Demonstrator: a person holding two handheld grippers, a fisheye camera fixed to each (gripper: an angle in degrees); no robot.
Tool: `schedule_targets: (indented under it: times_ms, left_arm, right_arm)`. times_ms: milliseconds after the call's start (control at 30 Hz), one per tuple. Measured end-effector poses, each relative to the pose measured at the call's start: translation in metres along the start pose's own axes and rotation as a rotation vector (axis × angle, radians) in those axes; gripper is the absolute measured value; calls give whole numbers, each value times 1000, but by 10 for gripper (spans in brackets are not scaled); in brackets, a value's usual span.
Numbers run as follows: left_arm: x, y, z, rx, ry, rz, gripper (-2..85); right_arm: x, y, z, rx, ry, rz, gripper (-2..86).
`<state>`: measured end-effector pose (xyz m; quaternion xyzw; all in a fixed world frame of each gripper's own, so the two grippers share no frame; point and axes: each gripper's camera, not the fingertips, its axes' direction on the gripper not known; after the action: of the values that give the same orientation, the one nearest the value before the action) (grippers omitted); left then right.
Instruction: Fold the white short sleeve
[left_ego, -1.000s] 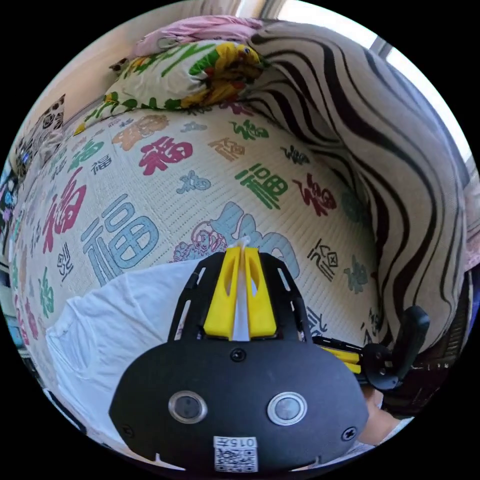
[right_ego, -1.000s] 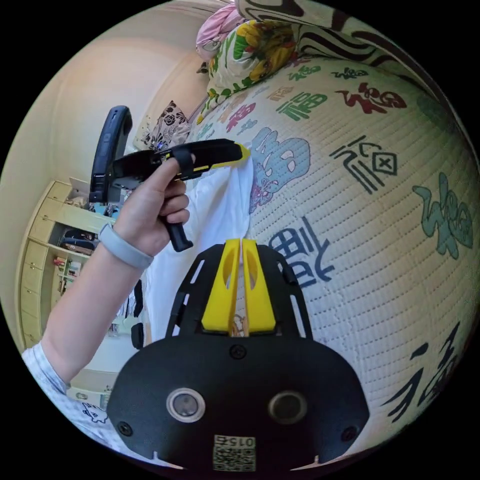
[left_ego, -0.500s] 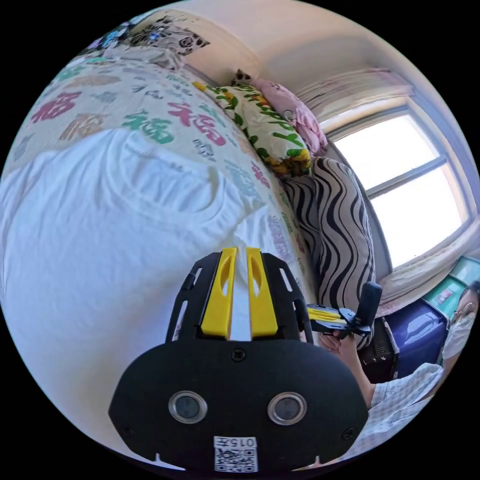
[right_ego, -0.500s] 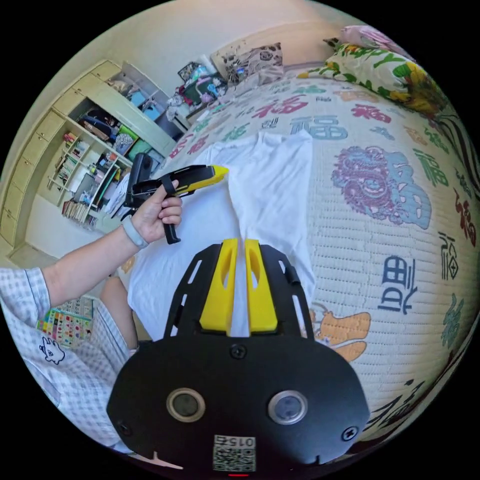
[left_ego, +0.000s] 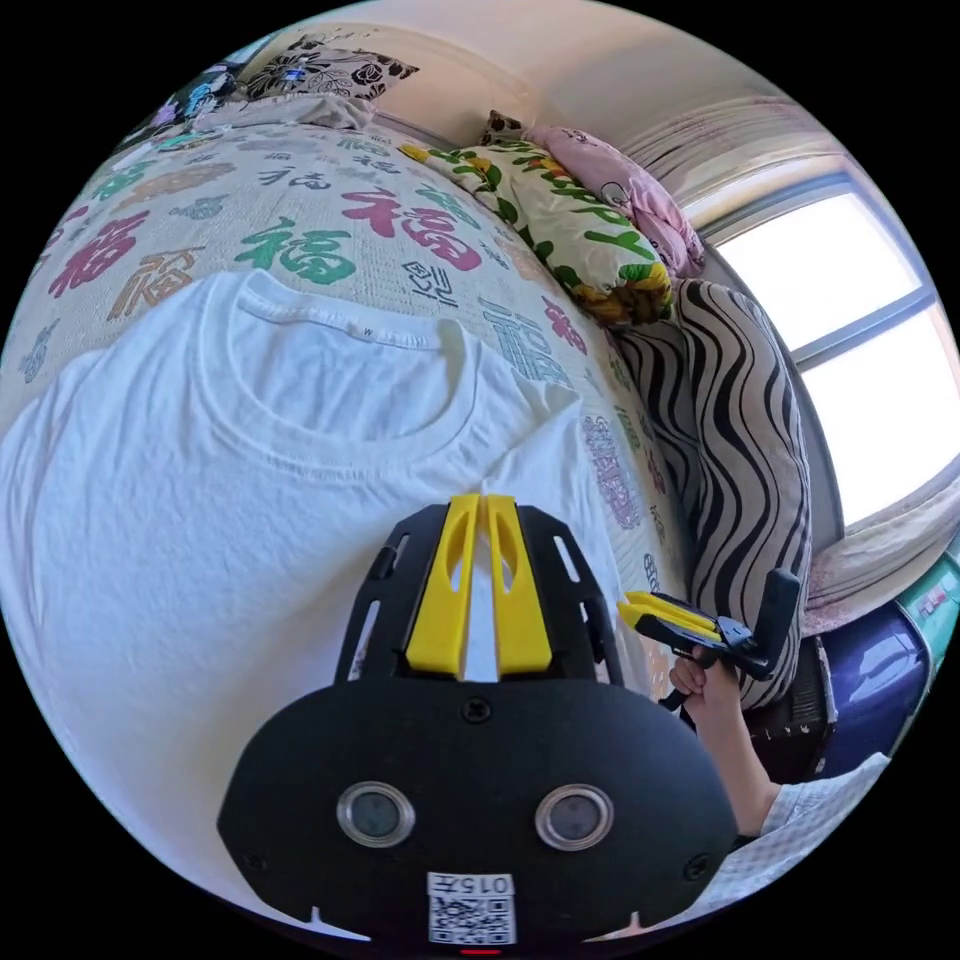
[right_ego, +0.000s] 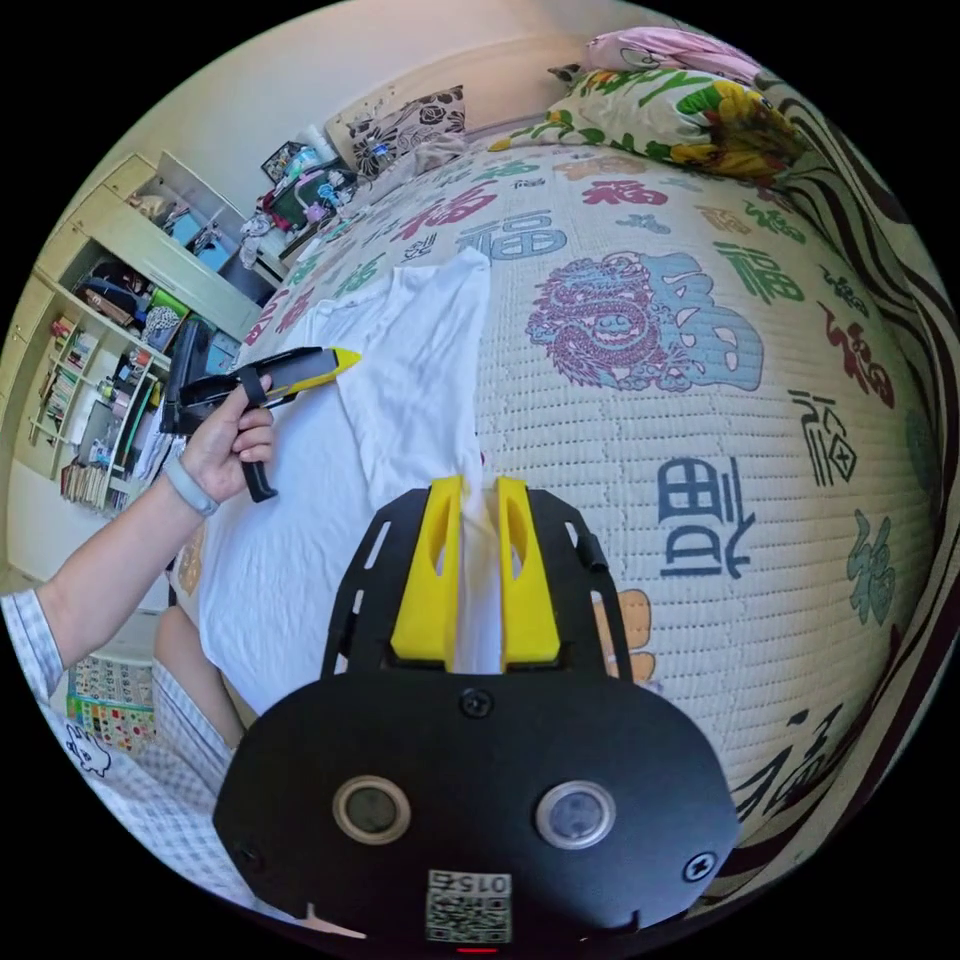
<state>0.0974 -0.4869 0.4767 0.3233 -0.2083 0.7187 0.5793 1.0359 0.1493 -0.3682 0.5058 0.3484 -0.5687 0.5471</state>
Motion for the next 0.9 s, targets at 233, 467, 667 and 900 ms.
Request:
schedule_targets:
  times_ms: [233, 467, 667, 900]
  left_arm:
    - [9, 9, -26, -86, -134, 130, 70]
    - [54, -45, -22, 13, -105, 208, 103]
    - [83, -83, 34, -77, -180, 213, 34]
    - [75, -82, 5, -3, -234, 188, 9]
  right_arm:
    - [4, 6, 18, 35, -79, 12, 35]
    - [-11, -16, 43, 76, -73, -17, 63]
    - [-24, -28, 97, -1, 6, -17, 25]
    - [-28, -19, 129, 31, 5, -17, 49]
